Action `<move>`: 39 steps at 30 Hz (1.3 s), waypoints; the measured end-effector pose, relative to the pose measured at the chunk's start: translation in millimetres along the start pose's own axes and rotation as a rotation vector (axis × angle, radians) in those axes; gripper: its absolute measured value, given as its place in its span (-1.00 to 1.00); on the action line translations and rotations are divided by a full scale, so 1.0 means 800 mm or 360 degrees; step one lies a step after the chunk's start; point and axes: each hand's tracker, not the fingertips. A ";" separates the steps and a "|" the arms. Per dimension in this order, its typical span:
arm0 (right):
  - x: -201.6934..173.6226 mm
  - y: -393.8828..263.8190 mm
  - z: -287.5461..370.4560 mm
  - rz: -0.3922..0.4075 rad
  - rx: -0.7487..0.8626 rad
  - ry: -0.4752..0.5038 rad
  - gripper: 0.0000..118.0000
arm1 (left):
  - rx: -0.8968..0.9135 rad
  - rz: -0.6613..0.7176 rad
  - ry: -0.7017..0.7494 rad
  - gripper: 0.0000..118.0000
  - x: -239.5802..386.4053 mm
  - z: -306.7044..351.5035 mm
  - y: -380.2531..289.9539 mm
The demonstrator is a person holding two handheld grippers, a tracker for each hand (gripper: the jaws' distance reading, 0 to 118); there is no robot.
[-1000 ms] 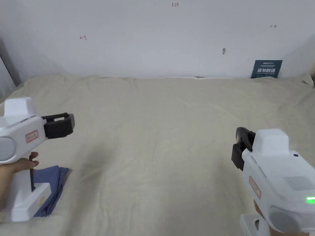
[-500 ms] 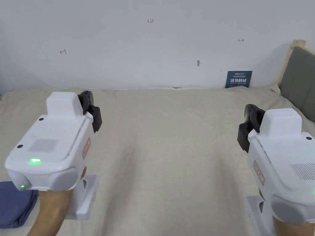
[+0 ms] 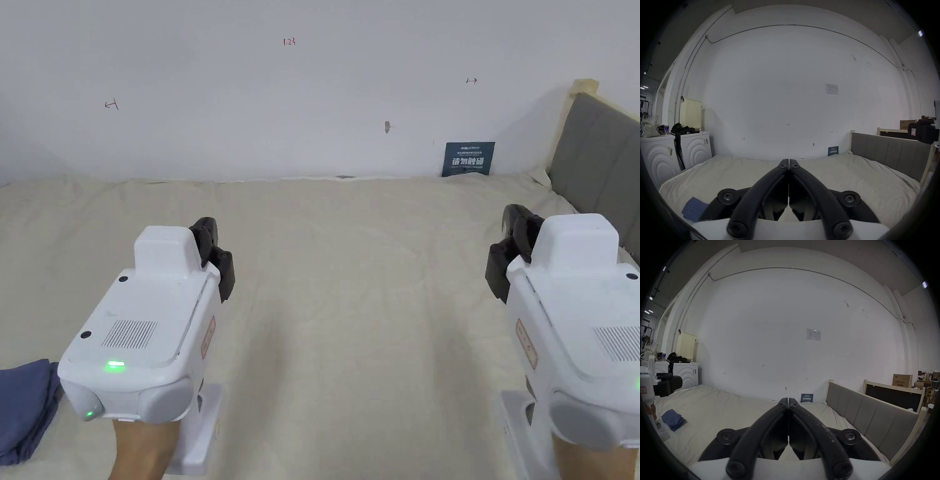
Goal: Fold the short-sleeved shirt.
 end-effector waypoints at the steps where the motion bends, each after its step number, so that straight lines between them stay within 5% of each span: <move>1: 0.000 0.000 0.000 -0.0001 0.0000 0.0000 -0.97 | 0.0001 0.0005 0.0003 -1.00 -0.001 0.000 0.000; 39: -0.008 -0.001 0.006 -0.0005 -0.0004 0.0007 -0.97 | -0.0011 0.0017 -0.0014 -1.00 -0.010 0.002 -0.003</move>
